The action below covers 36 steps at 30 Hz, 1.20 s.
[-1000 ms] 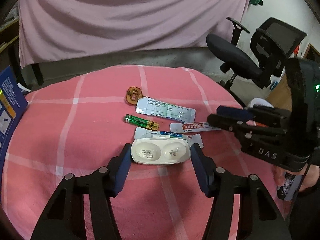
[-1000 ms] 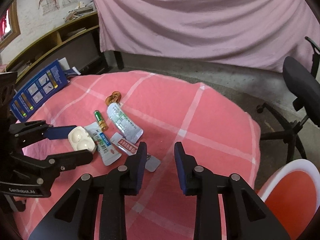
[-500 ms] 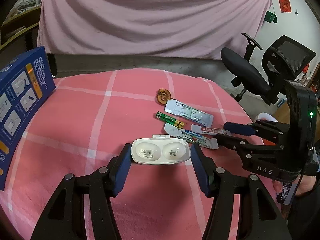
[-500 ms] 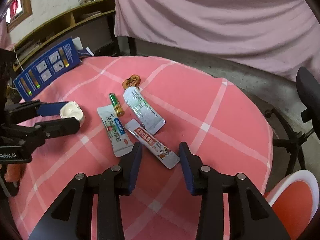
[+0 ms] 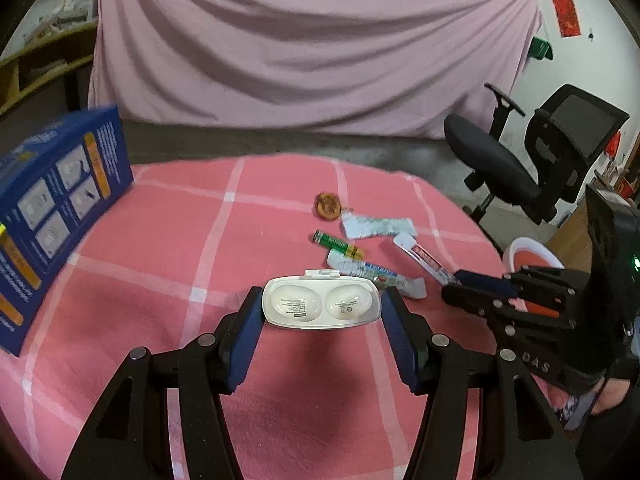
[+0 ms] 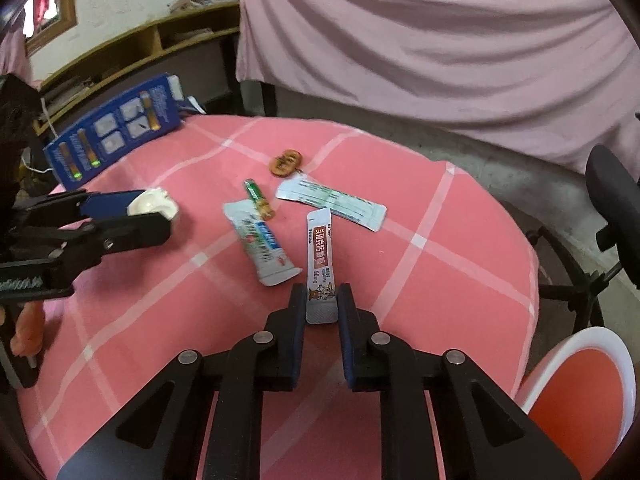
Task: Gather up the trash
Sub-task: 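Grasp the white case with the left gripper while the right gripper grasps a red-white tube, then carry the white case and red-white tube over the bucket with both grippers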
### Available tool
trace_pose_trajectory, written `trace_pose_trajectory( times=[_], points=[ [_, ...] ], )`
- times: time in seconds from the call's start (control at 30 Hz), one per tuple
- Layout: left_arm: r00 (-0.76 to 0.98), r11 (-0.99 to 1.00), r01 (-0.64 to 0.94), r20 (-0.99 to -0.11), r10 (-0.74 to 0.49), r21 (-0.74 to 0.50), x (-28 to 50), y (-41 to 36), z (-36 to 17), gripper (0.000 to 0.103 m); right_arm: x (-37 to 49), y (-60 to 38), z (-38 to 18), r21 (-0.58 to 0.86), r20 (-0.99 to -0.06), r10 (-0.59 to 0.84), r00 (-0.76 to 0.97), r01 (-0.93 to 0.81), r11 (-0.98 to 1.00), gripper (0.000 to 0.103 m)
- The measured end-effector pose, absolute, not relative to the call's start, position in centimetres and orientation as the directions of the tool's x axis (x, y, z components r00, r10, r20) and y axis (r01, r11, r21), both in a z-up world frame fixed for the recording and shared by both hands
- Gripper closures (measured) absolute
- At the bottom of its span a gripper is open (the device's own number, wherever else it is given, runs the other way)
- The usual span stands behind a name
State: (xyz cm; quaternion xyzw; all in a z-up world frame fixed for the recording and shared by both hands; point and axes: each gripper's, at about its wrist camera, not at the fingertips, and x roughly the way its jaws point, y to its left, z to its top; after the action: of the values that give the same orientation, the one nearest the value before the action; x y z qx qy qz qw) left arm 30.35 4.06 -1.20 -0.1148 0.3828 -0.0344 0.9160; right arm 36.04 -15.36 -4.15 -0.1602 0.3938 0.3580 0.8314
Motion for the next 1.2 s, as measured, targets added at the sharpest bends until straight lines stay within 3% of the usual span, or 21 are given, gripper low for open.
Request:
trace_pose_trajectory(
  times=[0.3,0.43,0.53,0.83,1.03,1.2],
  points=[
    [0.854,0.982,0.008,-0.510,-0.106,-0.191,27.0,1.5,1.5,0.050,32.2,-18.6,-0.5,0.020,-0.576,0.561,0.594,-0.676,0.737,0.090],
    [0.908,0.984,0.043,-0.404,-0.111,-0.173,26.1,-0.3,3.4,0.050,30.4,-20.9,2.0,0.002,-0.431,0.569,0.700,-0.630,0.777,0.090],
    [0.939,0.986,0.070,-0.323,-0.117,-0.151,25.7,-2.3,5.1,0.050,29.0,-23.1,3.9,-0.014,-0.309,0.545,0.779,-0.577,0.817,0.090],
    [0.969,0.981,0.170,-0.166,-0.184,-0.096,25.6,-7.9,8.6,0.050,26.7,-29.7,7.5,0.014,-0.084,0.421,0.903,-0.422,0.907,0.090],
    [0.960,0.967,0.254,-0.114,-0.255,-0.031,25.5,-13.1,9.5,0.050,25.8,-34.3,8.1,0.056,-0.013,0.321,0.947,-0.319,0.946,0.090],
    [0.941,0.946,0.323,-0.110,-0.321,-0.002,25.6,-17.8,9.6,0.050,25.9,-37.7,7.5,0.103,-0.034,0.261,0.965,-0.257,0.961,0.090]
  ],
)
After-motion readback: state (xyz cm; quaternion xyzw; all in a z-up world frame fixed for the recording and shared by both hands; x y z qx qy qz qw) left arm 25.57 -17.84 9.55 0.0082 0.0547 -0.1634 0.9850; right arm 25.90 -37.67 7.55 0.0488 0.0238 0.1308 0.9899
